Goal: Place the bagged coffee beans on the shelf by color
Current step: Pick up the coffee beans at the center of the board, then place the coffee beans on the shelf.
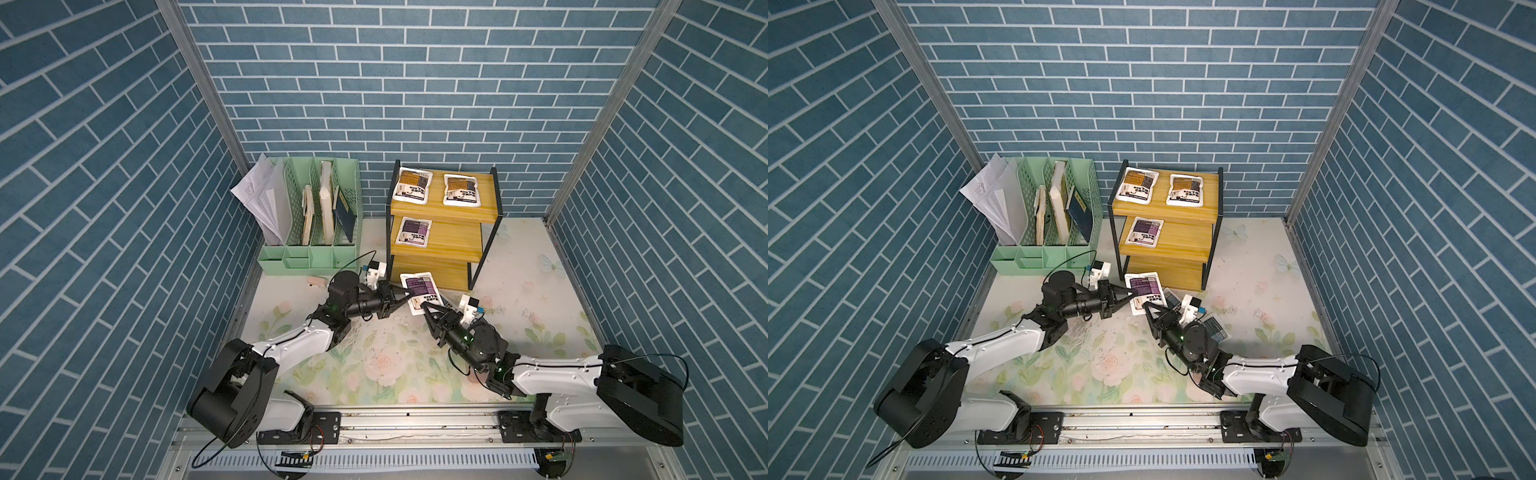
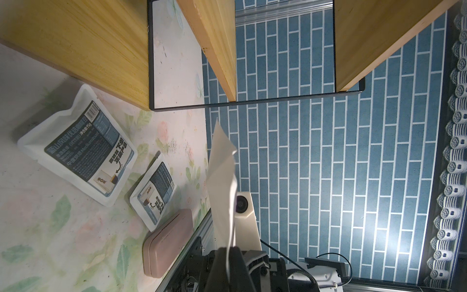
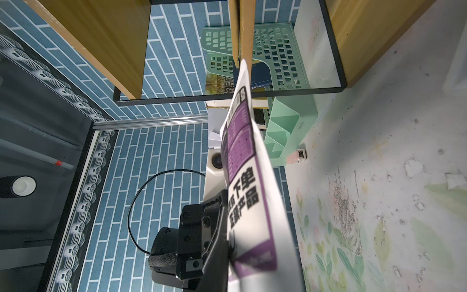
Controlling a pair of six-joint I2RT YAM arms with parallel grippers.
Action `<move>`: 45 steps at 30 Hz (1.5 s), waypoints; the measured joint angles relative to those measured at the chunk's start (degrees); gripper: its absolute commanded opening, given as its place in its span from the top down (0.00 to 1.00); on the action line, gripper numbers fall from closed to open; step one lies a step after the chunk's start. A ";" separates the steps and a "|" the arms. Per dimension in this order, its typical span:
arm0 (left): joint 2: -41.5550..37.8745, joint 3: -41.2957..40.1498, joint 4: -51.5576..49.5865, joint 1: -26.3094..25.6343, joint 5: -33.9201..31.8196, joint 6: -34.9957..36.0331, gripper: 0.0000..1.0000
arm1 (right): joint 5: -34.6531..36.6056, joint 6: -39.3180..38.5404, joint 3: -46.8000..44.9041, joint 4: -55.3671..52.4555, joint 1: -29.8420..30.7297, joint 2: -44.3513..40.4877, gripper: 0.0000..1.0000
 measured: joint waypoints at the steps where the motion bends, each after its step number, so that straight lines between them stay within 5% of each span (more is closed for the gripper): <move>1: 0.00 0.00 -0.02 0.00 -0.09 0.00 1.00 | 0.11 0.00 0.00 0.02 0.00 0.00 0.82; 16: 0.00 0.00 -0.07 0.00 -0.24 0.28 1.00 | 1.07 0.04 -0.13 1.01 0.00 0.00 0.91; 19: 0.00 0.00 -0.35 0.00 -0.24 0.55 0.92 | 1.29 0.04 -0.15 1.01 0.00 0.00 0.92; 21: 0.00 0.00 -0.68 -0.02 -0.20 0.83 0.80 | 1.53 0.04 -0.33 0.98 0.07 -0.11 0.92; 26: -1.03 0.52 -3.76 -0.11 -0.52 2.14 0.15 | 3.72 0.15 -0.70 -0.28 -0.04 -1.97 0.93; 28: -3.19 1.57 -7.52 -0.09 -1.25 3.26 0.06 | 4.39 0.15 -0.70 -0.87 -0.66 -2.64 0.93; 37: -18.86 10.12 -28.57 6.25 -4.57 15.52 0.03 | 5.33 -3.69 5.01 -6.95 -10.97 -3.52 0.93; 45: -21.33 12.63 -40.74 10.10 -5.75 21.94 0.03 | 4.33 -8.37 14.82 -9.18 -18.58 2.36 0.94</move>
